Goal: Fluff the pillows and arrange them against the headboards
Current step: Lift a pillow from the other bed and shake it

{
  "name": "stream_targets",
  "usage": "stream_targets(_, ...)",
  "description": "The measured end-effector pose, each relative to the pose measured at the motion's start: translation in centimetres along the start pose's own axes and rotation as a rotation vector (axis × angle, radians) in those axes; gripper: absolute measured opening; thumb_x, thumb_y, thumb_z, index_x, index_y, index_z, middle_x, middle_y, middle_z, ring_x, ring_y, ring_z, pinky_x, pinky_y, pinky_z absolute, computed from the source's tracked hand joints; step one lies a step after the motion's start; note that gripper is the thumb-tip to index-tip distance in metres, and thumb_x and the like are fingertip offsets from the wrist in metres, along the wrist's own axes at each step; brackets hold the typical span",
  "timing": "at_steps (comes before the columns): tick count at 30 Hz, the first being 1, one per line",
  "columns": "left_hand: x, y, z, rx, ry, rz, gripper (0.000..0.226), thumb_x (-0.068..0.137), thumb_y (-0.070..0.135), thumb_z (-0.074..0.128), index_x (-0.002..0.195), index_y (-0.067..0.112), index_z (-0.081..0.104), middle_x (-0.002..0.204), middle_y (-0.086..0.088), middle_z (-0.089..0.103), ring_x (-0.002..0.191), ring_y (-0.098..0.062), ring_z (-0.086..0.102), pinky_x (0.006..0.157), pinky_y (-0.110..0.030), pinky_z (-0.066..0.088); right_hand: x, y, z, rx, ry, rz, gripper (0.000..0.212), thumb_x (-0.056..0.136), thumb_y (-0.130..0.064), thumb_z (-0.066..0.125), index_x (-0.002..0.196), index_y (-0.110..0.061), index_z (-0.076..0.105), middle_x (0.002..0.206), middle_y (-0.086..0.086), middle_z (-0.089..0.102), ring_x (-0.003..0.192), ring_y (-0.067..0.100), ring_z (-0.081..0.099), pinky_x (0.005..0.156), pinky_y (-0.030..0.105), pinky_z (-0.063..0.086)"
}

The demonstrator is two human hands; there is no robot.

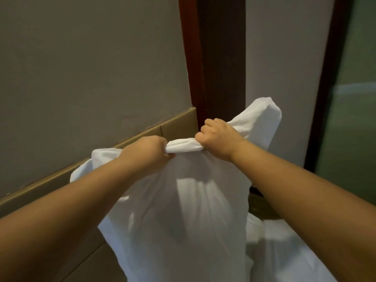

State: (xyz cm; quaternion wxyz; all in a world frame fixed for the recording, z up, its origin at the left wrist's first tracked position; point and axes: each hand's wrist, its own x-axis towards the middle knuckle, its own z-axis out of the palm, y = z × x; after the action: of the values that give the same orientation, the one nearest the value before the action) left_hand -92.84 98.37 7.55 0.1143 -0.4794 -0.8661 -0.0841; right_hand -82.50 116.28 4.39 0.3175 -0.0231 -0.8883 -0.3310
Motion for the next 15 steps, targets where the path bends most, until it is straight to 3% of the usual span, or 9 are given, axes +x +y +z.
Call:
stream_targets(2,1.3,1.0,1.4,-0.087,-0.057,-0.019,0.026,0.090,0.039,0.058,0.072,0.022,0.053,0.074,0.000,0.058,0.073,-0.023,0.056,0.059,-0.028,0.037,-0.7,0.9,1.5,-0.003,-0.015,-0.025,0.027,0.046,0.004,0.080,0.053,-0.008,0.058,0.048,0.010,0.055,0.047,0.026,0.051,0.046,0.026,0.029)
stream_targets(7,3.2,3.0,8.6,-0.366,-0.253,-0.095,0.021,0.093,0.035,0.055,0.089,0.017,0.065,0.067,0.001,0.056,0.062,-0.018,0.052,0.055,-0.026,0.037,-4.4,1.4,6.6,0.096,-0.102,-0.003,0.030,0.045,-0.006,0.091,0.060,-0.010,0.064,0.053,0.008,0.059,0.051,0.023,0.054,0.047,0.026,0.035)
stream_targets(10,3.0,4.1,13.8,-0.550,-0.341,-0.122,0.023,0.095,0.034,0.054,0.079,0.020,0.062,0.063,0.004,0.053,0.054,-0.012,0.045,0.051,-0.023,0.034,-7.5,0.6,9.5,0.146,-0.212,0.014,0.033,0.043,-0.010,0.093,0.061,-0.012,0.065,0.053,0.005,0.059,0.052,0.021,0.053,0.048,0.026,0.037)
stream_targets(13,3.4,5.7,17.4,-0.730,-0.330,-0.163,0.028,0.096,0.033,0.054,0.071,0.021,0.057,0.062,0.006,0.053,0.051,-0.008,0.041,0.046,-0.021,0.030,-10.2,0.5,11.8,0.196,-0.227,0.092,0.031,0.044,-0.006,0.091,0.062,-0.011,0.066,0.053,0.006,0.059,0.051,0.022,0.053,0.048,0.026,0.042)
stream_targets(15,4.3,6.6,18.7,-0.806,-0.284,-0.185,0.025,0.096,0.036,0.054,0.079,0.018,0.062,0.065,0.005,0.056,0.050,-0.007,0.042,0.045,-0.020,0.031,-11.1,0.8,13.1,0.199,-0.225,0.183,0.028,0.050,-0.005,0.089,0.069,-0.010,0.069,0.059,0.007,0.063,0.055,0.024,0.056,0.051,0.030,0.046)
